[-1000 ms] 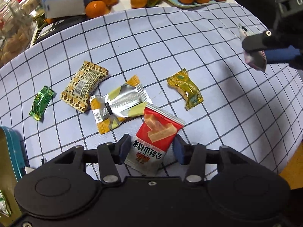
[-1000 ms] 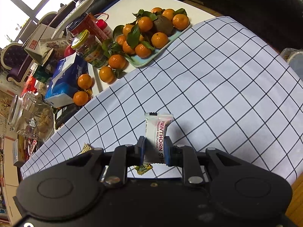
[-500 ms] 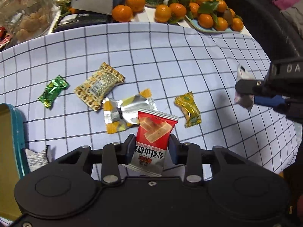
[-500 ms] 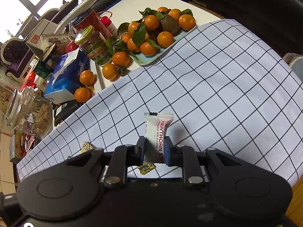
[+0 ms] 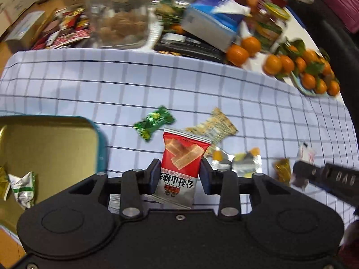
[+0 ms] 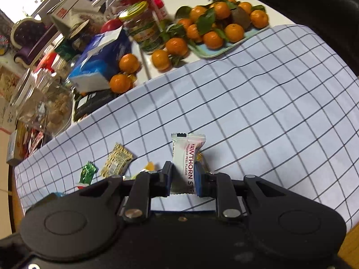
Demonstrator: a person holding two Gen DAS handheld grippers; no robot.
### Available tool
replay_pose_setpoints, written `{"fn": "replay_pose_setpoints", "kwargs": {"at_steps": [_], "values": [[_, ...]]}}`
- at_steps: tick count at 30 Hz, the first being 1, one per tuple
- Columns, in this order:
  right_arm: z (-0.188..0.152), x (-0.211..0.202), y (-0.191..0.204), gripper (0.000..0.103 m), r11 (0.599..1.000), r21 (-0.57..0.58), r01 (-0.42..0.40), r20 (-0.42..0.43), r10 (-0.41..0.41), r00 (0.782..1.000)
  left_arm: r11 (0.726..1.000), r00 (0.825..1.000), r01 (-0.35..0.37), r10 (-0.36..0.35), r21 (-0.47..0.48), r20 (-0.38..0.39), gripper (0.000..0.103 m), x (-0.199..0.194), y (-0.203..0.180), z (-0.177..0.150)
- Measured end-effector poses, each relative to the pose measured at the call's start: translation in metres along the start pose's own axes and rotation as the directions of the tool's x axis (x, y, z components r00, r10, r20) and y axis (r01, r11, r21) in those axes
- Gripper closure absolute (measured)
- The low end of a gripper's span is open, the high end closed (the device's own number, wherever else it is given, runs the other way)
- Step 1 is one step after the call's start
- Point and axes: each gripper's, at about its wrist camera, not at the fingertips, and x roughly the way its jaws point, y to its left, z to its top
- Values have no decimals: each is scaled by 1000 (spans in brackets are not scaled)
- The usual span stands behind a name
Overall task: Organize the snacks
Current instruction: 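Carry both packets over the tin and open both tools to drop them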
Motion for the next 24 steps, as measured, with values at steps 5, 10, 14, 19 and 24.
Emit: {"fn": "replay_pose_setpoints", "kwargs": {"at_steps": [5, 10, 14, 19, 24], "values": [[-9, 6, 27, 81, 998, -58, -21, -10, 20, 1000, 994, 998, -58, 61, -96, 29, 57, -10, 40, 11], [-23, 13, 60, 81, 991, -121, -61, -23, 59, 998, 977, 993, -107, 114, -186, 30, 57, -17, 81, 18], [-36, 18, 89, 81, 979, -171, -107, -33, 103, 994, 958, 985, -158, 169, -238, 26, 57, -17, 111, 19], [-56, 21, 130, 81, 948, -267, -172, -43, 167, 985, 931, 976, -202, 216, -304, 15, 57, -20, 149, 20], [-78, 28, 164, 81, 910, -351, -222, -59, 215, 975, 909, 970, -220, 241, -354, 15, 57, -26, 180, 19]]}}
